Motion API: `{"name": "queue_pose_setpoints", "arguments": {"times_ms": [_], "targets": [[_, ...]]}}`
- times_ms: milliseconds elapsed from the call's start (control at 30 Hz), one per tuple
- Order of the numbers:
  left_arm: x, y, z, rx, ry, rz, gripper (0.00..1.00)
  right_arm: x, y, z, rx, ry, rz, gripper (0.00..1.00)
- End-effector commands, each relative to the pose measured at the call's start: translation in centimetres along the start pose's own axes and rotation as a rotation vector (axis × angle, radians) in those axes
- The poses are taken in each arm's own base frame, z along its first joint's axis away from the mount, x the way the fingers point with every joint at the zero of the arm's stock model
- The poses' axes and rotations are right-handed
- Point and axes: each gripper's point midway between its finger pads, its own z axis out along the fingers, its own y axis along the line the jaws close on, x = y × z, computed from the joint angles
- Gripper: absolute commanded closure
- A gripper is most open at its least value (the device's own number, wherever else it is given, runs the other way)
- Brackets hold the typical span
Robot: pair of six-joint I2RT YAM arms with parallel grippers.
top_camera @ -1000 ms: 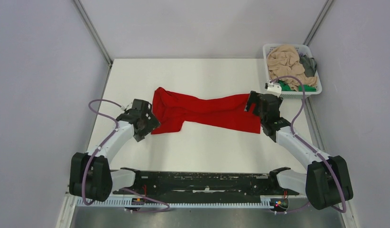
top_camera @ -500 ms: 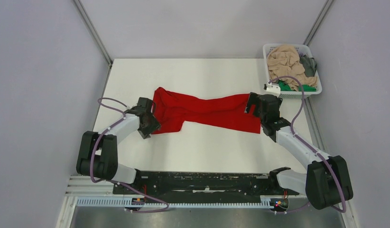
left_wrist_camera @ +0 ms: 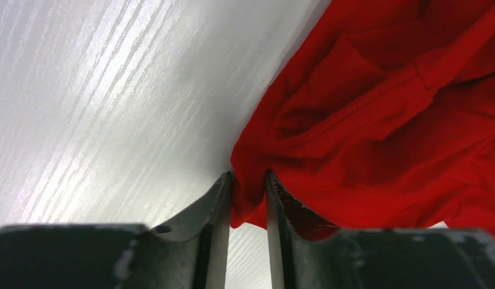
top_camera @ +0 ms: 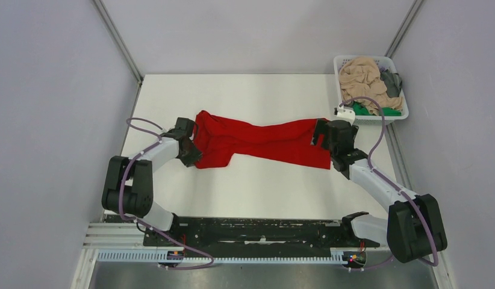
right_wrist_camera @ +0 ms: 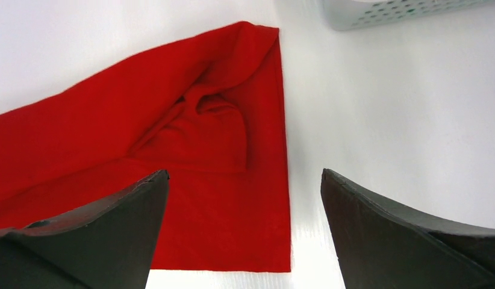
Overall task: Fold and stack the t-shirts
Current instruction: Flatten out the tshirt
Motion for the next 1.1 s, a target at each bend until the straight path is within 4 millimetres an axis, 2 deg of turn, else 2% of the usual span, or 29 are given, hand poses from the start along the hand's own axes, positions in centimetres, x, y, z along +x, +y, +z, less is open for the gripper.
{"name": "queue_pose_setpoints", "arguments": {"times_ms": [0, 67, 100, 267, 500, 667, 767, 900, 1067], "targets": [[1.2, -0.6, 1.0, 0.047, 0.054, 0.031, 0.76, -0.1, -1.2, -0.1, 0.072, 0.009, 0.003, 0.02], [1.7, -0.3, 1.0, 0.04, 0.069, 0.032, 0.93, 0.1, -1.9, -0.3, 0.111, 0.016, 0.012, 0.02], [1.8, -0.1, 0.9, 0.035, 0.072, 0.035, 0.98, 0.2, -2.1, -0.4, 0.121, 0.02, 0.015, 0.02], [2.7, 0.5, 0.2, 0.043, 0.092, 0.04, 0.98, 2.1, -2.3, -1.0, 0.122, 0.098, 0.022, 0.02], [3.4, 1.2, -1.4, 0.068, 0.084, 0.027, 0.98, 6.1, -2.4, -1.3, 0.122, 0.221, 0.06, 0.02], [3.3, 1.2, -1.9, 0.085, 0.071, 0.019, 0.98, 7.6, -0.9, -0.5, 0.066, 0.305, 0.081, 0.16], [3.3, 1.2, -2.0, 0.089, 0.066, 0.017, 0.98, 8.9, -1.0, -0.4, 0.077, 0.349, 0.079, 0.19], [3.3, 1.1, -2.1, 0.095, 0.065, 0.016, 0.98, 9.5, -1.8, -0.3, 0.116, 0.361, 0.069, 0.2], [3.1, 1.5, -2.2, 0.076, 0.044, 0.009, 0.98, 10.3, -1.7, -0.3, 0.107, 0.386, 0.071, 0.23]]}}
